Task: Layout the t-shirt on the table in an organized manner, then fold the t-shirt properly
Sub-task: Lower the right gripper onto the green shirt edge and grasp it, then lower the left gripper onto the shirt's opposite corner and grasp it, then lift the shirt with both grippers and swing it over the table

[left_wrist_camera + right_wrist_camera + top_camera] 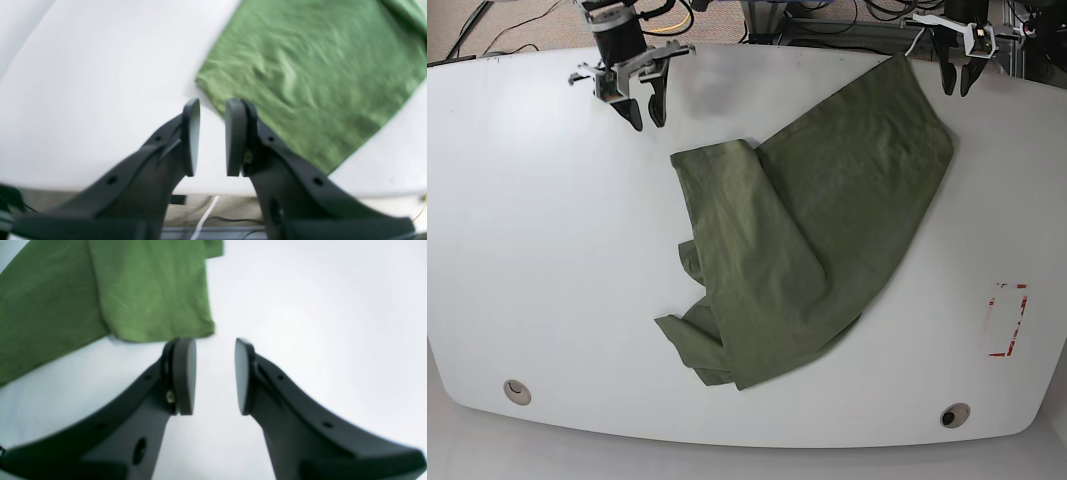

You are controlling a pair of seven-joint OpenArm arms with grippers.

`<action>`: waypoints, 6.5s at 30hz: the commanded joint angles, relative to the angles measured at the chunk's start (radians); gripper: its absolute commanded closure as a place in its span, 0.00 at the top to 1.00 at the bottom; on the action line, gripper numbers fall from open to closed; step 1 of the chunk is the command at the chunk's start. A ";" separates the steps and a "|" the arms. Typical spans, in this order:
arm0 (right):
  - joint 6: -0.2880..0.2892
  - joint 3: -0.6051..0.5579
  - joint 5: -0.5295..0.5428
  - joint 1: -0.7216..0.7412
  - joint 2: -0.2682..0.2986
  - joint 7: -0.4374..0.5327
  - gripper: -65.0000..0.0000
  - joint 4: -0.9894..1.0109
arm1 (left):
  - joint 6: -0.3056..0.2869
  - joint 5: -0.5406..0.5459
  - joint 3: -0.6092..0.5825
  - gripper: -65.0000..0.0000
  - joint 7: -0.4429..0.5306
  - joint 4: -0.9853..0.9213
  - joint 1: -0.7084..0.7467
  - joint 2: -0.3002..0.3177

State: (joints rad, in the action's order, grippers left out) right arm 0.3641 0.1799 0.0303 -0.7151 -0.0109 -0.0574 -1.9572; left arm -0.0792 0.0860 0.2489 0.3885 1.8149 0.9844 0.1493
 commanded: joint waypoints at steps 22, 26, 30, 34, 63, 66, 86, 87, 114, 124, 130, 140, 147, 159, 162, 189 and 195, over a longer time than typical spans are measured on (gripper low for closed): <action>0.148 -0.006 0.023 0.473 -0.004 -0.531 0.54 0.098 | 0.008 -0.042 0.005 0.52 0.030 0.055 -0.042 -0.069; 0.174 -0.004 0.023 0.504 -0.004 -0.533 0.54 0.167 | 0.008 -0.042 0.007 0.52 0.030 0.055 -0.043 -0.069; 0.180 -0.004 0.023 0.532 -0.004 -0.533 0.54 0.249 | 0.008 -0.042 0.013 0.52 0.030 0.053 -0.043 -0.069; 0.180 -0.003 0.023 0.558 -0.004 -0.529 0.54 0.313 | 0.008 -0.042 0.014 0.52 0.030 0.053 -0.043 -0.067; 0.223 -0.016 0.090 0.558 -0.025 -0.531 0.49 0.404 | 0.008 -0.042 0.014 0.52 0.030 0.050 -0.043 -0.069; 0.238 -0.016 0.089 0.561 -0.024 -0.531 0.28 0.404 | 0.008 -0.042 0.014 0.52 0.030 0.050 -0.043 -0.069; 0.289 -0.016 0.084 0.470 -0.021 -0.534 0.00 0.175 | 0.006 -0.042 -0.036 0.53 -0.035 0.044 -0.043 -0.064; 0.289 -0.016 0.084 0.458 -0.021 -0.534 0.00 0.149 | 0.006 -0.042 -0.047 0.53 -0.050 0.044 -0.043 -0.063; 0.287 -0.010 0.086 0.418 0.059 -0.533 0.00 -0.078 | -0.143 -0.044 -0.156 0.53 -0.170 0.024 -0.046 -0.064; 0.284 -0.012 0.082 0.469 0.082 -0.533 0.00 -0.074 | -0.141 -0.041 -0.138 0.53 -0.170 0.024 -0.035 -0.066; 0.283 -0.013 0.082 0.483 0.082 -0.533 0.00 -0.051 | -0.136 -0.032 -0.096 0.53 -0.170 0.023 -0.022 -0.093; 0.283 -0.013 0.082 0.483 0.082 -0.533 0.00 -0.047 | -0.141 0.064 0.042 0.53 -0.250 -0.019 -0.063 -0.139; 0.287 -0.013 0.082 0.481 0.082 -0.533 0.00 -0.047 | -0.141 0.085 0.043 0.53 -0.357 -0.071 -0.117 -0.118; 0.287 -0.012 0.082 0.481 0.082 -0.533 0.00 -0.047 | -0.204 0.088 0.016 0.52 -0.403 -0.080 -0.157 -0.122; 0.286 -0.012 0.082 0.484 0.082 -0.533 0.00 -0.046 | -0.233 0.088 0.013 0.43 -0.434 -0.082 -0.158 -0.122; 0.283 -0.010 0.082 0.559 0.079 -0.533 0.00 -0.017 | -0.364 0.090 0.000 0.00 -0.692 0.136 -0.304 -0.053; 0.281 -0.010 0.082 0.618 0.078 -0.534 0.00 -0.017 | -0.364 0.091 0.023 0.00 -0.692 0.185 -0.351 -0.043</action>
State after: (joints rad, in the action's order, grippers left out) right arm 0.6510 0.1665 0.0978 -0.1253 0.0639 -0.6220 -1.9568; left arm -0.4419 0.1631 0.2543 -0.3214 1.9717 0.6369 0.1036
